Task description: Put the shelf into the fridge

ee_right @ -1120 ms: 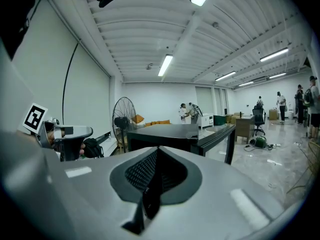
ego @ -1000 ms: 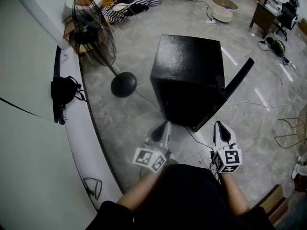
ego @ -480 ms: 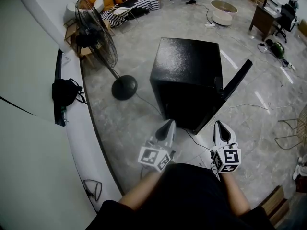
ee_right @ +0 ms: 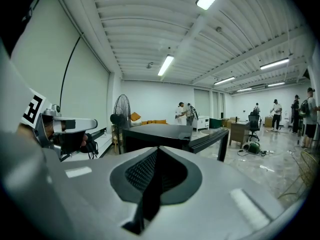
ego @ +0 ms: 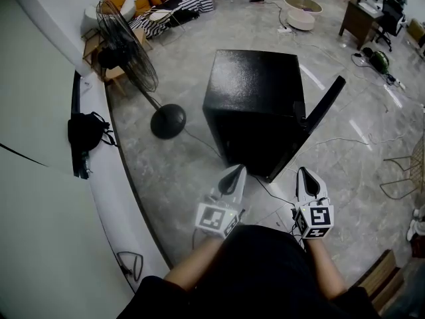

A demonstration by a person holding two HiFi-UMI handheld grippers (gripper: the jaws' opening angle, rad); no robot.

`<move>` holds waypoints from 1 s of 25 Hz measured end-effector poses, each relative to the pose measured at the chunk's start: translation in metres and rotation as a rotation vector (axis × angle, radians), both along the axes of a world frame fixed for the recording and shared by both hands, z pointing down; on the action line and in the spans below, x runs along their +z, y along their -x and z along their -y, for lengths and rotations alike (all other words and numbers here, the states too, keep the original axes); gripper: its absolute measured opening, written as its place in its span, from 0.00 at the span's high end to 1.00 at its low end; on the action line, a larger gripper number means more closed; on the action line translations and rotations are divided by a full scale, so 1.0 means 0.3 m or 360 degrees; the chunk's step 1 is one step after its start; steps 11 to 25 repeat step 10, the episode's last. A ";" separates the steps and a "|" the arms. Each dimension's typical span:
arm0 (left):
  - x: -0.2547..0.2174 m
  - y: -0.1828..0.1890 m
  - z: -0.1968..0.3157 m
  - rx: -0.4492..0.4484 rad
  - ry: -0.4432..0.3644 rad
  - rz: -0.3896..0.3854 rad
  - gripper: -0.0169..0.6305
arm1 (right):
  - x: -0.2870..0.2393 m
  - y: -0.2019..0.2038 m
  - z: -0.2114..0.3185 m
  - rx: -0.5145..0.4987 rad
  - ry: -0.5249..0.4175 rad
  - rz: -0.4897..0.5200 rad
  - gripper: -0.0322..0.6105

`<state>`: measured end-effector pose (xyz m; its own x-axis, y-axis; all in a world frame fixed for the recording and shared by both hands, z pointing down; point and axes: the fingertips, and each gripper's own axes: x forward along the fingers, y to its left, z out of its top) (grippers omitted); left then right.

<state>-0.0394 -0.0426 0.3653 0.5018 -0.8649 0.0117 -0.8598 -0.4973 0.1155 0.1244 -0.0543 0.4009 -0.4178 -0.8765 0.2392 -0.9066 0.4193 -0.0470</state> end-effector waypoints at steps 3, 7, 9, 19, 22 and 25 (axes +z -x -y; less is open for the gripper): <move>0.001 0.004 0.001 0.0003 0.0006 -0.0007 0.97 | 0.000 -0.002 -0.002 0.0006 -0.0003 -0.0005 0.95; 0.004 0.029 0.003 0.0000 -0.0004 -0.0003 0.97 | 0.006 0.020 0.004 0.0008 -0.0005 -0.0007 0.95; 0.005 0.038 0.002 0.0002 -0.0008 0.0005 0.97 | 0.008 0.033 0.005 0.0006 -0.0006 -0.0007 0.95; 0.006 0.041 0.001 0.0004 -0.0009 0.0009 0.97 | 0.009 0.039 0.006 0.0004 -0.0007 -0.0007 0.95; 0.006 0.041 0.001 0.0004 -0.0009 0.0009 0.97 | 0.009 0.039 0.006 0.0004 -0.0007 -0.0007 0.95; 0.006 0.041 0.001 0.0004 -0.0009 0.0009 0.97 | 0.009 0.039 0.006 0.0004 -0.0007 -0.0007 0.95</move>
